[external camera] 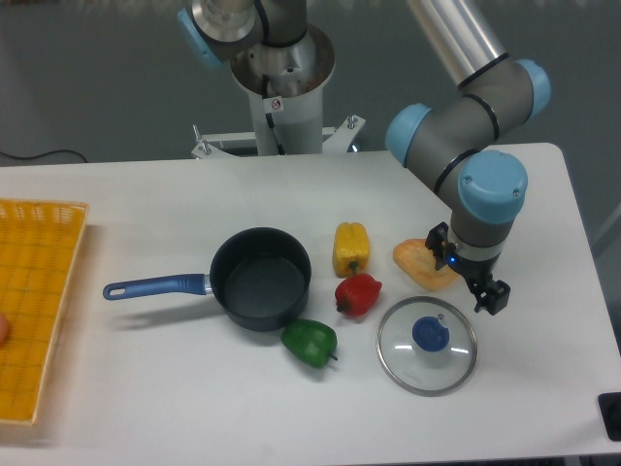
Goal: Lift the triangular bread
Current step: 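Raise the open gripper up off the triangular bread slice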
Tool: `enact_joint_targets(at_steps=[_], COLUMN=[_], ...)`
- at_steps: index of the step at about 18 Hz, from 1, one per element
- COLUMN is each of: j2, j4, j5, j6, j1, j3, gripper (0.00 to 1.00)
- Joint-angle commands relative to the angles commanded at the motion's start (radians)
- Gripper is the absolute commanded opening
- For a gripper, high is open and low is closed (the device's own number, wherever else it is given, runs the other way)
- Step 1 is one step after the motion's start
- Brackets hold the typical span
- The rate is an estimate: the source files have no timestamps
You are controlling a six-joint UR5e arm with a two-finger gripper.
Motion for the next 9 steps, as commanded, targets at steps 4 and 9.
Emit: enact_joint_targets(at_steps=[4,9], j2=[0.0,0.02], j4=[0.0,0.015], j5=[-0.04,-0.046], j6=[0.002,-0.012], j1=[0.0,0.015], j3=[0.0,-0.057], gripper=[1.0,1.0])
